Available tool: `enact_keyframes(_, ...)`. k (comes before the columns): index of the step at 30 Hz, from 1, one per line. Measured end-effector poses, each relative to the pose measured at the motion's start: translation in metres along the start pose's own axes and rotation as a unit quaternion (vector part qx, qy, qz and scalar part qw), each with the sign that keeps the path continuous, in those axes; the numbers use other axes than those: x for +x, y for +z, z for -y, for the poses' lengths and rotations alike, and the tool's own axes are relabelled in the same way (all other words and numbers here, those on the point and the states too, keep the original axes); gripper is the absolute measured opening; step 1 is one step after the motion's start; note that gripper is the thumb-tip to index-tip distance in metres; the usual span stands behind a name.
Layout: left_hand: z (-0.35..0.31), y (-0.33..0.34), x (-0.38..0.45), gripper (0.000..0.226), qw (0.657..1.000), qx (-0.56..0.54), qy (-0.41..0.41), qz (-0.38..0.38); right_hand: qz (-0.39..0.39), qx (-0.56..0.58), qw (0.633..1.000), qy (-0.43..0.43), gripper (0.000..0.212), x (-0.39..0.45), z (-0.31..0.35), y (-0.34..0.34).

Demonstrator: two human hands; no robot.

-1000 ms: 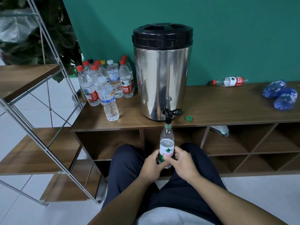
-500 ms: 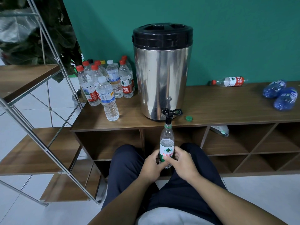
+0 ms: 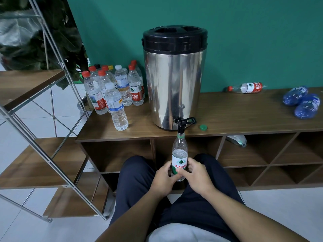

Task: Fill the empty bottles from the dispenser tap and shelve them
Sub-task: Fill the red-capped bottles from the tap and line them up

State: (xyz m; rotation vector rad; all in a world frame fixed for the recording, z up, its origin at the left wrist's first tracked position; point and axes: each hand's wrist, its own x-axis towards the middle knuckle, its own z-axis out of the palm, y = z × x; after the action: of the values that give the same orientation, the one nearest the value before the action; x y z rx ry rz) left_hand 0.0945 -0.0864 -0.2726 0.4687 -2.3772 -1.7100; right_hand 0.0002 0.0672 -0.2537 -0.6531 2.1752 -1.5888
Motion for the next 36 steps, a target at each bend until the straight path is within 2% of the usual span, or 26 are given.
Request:
enact_keyframes(16,0.0005,-0.0002,0.0002,0.047,1.0,0.0,0.003,0.0,0.002,0.003,1.0,0.0,0.044,-0.0003,-0.0004,0.0002)
enact_keyframes(36,0.0007,-0.0003,0.0004,0.046,1.0,-0.001,0.004,-0.001,-0.001,-0.002,1.0,0.0,0.039,-0.0017,0.001,0.0002)
